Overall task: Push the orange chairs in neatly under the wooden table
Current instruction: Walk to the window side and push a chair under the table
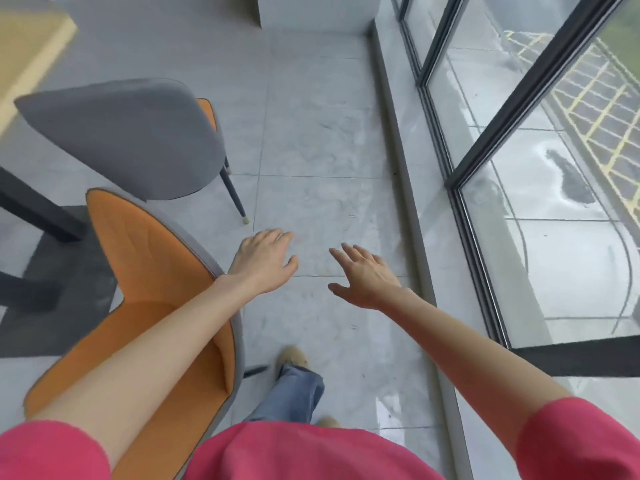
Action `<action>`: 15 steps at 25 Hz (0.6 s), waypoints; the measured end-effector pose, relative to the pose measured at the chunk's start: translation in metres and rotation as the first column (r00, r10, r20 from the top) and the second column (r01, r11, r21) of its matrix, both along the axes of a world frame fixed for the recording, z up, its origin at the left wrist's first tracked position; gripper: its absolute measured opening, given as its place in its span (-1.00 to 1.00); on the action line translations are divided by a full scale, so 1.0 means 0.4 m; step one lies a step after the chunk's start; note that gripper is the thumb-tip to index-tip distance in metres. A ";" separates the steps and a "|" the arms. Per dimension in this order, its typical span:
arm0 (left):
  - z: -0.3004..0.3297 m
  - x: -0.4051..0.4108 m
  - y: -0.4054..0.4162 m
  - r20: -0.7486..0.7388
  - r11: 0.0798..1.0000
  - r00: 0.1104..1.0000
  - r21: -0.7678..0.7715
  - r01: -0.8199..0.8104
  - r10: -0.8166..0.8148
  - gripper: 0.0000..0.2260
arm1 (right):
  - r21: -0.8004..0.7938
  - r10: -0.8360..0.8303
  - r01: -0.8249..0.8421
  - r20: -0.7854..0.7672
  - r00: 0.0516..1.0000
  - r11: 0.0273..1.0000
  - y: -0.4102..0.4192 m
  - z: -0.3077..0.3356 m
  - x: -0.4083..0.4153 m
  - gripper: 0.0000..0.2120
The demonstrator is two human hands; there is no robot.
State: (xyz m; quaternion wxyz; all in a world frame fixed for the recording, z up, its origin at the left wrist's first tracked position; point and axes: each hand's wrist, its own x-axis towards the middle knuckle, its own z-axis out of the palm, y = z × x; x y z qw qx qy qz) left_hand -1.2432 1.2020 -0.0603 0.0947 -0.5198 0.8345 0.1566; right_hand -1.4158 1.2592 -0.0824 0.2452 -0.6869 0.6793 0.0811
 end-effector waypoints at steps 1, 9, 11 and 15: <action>-0.002 0.007 -0.030 -0.003 1.000 1.000 -0.005 -0.021 0.021 -0.52 | 0.002 0.034 -0.034 0.001 0.999 0.999 -0.039 -0.001 0.007 -0.33; 0.008 0.109 -0.212 0.089 0.983 0.979 -0.044 -0.180 0.183 -0.53 | -0.016 0.305 -0.305 0.007 0.952 0.952 -0.345 0.013 0.090 -0.32; -0.003 0.139 -0.219 0.108 0.965 0.959 -0.028 -0.260 0.262 -0.51 | -0.004 0.398 -0.398 0.011 0.917 0.917 -0.396 0.014 0.124 -0.33; -0.008 0.188 -0.250 0.136 0.896 0.886 -0.088 -0.434 0.443 -0.48 | 0.001 0.573 -0.573 0.008 0.819 0.819 -0.517 0.024 0.188 -0.34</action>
